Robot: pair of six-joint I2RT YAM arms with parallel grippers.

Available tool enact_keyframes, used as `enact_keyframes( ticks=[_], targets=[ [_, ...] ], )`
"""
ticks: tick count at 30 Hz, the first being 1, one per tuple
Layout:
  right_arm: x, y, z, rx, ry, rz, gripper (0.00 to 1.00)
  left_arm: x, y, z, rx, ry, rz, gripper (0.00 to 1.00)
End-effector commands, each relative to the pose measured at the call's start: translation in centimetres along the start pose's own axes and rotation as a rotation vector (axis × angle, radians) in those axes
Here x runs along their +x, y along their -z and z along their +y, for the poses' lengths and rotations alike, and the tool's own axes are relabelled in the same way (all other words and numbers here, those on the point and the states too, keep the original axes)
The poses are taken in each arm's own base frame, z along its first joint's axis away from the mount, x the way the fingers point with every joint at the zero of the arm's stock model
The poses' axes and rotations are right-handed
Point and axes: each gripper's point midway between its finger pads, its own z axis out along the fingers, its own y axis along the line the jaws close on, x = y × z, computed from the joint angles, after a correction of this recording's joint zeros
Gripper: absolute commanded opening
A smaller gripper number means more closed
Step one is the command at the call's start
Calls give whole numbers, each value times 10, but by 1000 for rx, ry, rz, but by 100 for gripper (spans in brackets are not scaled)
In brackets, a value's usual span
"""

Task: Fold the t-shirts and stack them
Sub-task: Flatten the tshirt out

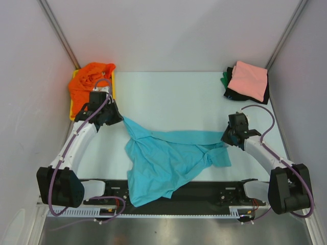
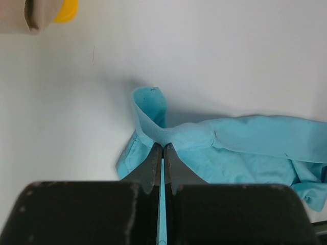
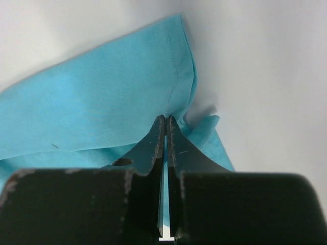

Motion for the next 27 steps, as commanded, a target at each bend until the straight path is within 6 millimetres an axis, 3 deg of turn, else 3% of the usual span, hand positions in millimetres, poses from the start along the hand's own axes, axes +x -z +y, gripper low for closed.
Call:
enact_keyframes(
  ticks=[1, 8, 9, 11, 12, 13, 14, 16, 18, 19, 20, 22, 23, 24, 26, 27],
  targets=[
    [-22, 10, 8, -16, 7, -57, 0, -10, 4, 1, 4, -23, -43, 0],
    [-41, 32, 20, -54, 9, -88, 0, -24, 17, -4, 20, -29, -109, 0],
    [-56, 47, 32, -98, 4, -128, 0, -26, 22, -7, 24, -30, -119, 1],
    [-65, 67, 38, -129, 18, -150, 0, -44, 45, -16, 48, -37, -195, 0],
    [-81, 91, 49, -185, 14, -207, 0, -48, 55, -17, 48, -32, -215, 0],
    [-84, 104, 51, -206, 18, -222, 0, -53, 66, -21, 59, -36, -243, 0],
    [-89, 118, 55, -238, 25, -245, 0, -63, 90, -28, 81, -42, -297, 0],
    [-102, 159, 63, -311, 26, -331, 0, -74, 119, -36, 104, -47, -365, 0],
    [-107, 186, 67, -360, 35, -379, 0, -85, 164, -45, 138, -49, -462, 0],
    [-112, 215, 68, -410, 37, -438, 0, -94, 189, -54, 171, -57, -517, 0],
    [-114, 229, 70, -443, 47, -465, 0, -94, 206, -58, 195, -66, -545, 0],
    [-113, 264, 81, -570, 82, -525, 0, -98, 259, -76, 289, -112, -660, 0],
    [-105, 297, 88, -687, 121, -574, 0, -99, 281, -82, 328, -137, -719, 0],
    [-102, 314, 90, -741, 134, -606, 0, -99, 299, -88, 361, -168, -768, 0],
    [-91, 362, 90, -883, 174, -711, 0, -89, 361, -103, 475, -246, -924, 0],
    [-87, 377, 89, -922, 180, -741, 0, -83, 382, -106, 503, -278, -983, 0]
  ],
)
